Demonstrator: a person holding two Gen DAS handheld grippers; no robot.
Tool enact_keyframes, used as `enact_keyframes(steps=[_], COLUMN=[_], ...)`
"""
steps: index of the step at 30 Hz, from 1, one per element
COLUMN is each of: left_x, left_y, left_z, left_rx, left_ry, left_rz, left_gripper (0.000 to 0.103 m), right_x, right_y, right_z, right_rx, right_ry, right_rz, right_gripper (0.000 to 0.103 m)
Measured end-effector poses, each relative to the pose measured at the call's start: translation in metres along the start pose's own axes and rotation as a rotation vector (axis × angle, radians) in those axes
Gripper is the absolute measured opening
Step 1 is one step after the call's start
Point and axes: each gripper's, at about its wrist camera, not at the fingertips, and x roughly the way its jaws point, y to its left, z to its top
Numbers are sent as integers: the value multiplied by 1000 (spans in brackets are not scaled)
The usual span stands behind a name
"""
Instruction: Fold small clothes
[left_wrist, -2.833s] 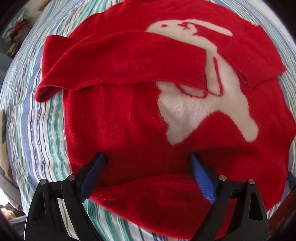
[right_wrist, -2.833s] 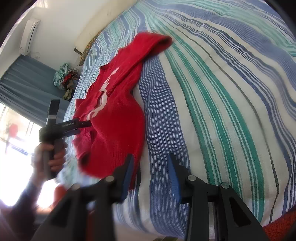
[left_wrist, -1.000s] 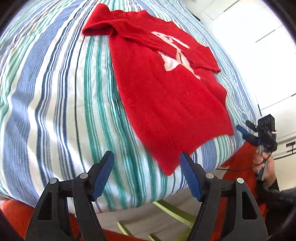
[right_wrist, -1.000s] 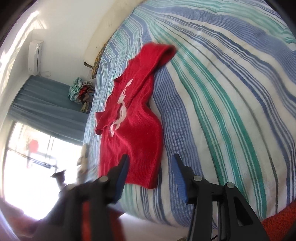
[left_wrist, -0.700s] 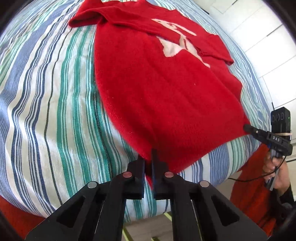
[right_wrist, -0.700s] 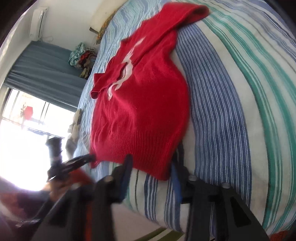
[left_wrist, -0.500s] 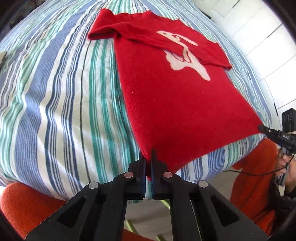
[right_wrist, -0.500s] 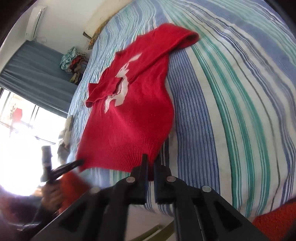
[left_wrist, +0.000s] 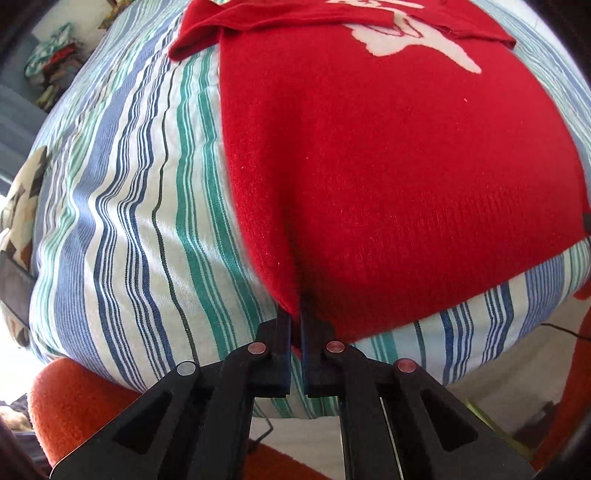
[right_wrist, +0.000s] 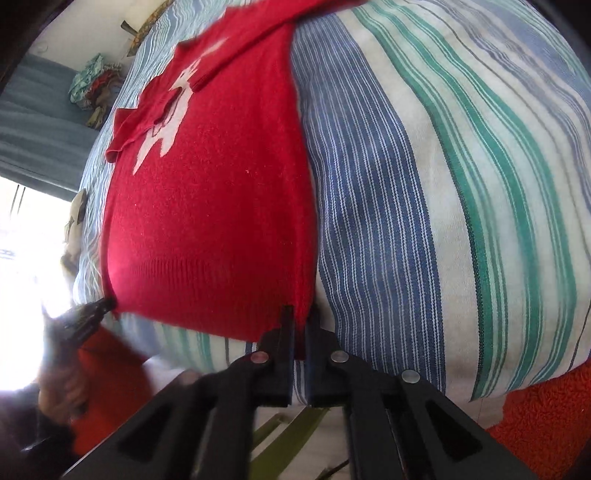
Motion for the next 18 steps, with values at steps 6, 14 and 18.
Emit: enact_keyframes(steps=[6,14,18], left_x=[-4,-62,-97], left_y=[-23,20,37], left_z=[-5,-24,-12], left_rx=[60,-81,-161], left_ry=[-37,-86,-211], left_rz=[167,87,49], left_gripper=[13,74,77], right_x=[1,-42,-79], right_y=[15,18,43], right_z=[-6,-12,-12], right_rx=[-68,-102,-245], right_ry=[-26,-44,-144], right_rz=[-47,-49,-202], right_gripper=[4,39,39])
